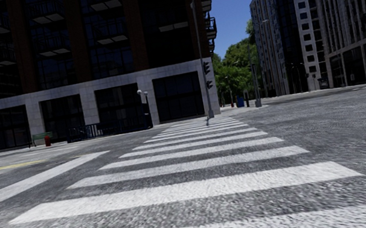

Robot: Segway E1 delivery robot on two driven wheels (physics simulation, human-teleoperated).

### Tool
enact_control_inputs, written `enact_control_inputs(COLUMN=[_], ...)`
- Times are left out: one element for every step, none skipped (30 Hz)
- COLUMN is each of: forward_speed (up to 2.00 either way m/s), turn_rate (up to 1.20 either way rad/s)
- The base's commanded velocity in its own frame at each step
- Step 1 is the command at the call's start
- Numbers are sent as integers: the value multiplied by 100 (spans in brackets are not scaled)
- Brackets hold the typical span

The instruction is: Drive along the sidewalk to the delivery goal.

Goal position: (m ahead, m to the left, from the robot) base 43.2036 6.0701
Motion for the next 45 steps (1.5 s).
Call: enact_control_inputs(forward_speed=[124,124,124,124,124,124,124,124,124,124,124,125,127,127,149,200,200,200,200,200,200,200,200,200,200,200,200,200,200,200,200,200,200,200,200,200,200,200,200,200,200,200,200,200,200], turn_rate=[-24,-24,-24,-24,-24,-24,-24,-24,-23,-23,-8,0,0,0,0,0,0,0,0,0,0,0,0,0,0,0,0,0,0,0,0,0,0,0,0,0,0,0,0,0,0,0,0,0,-1])
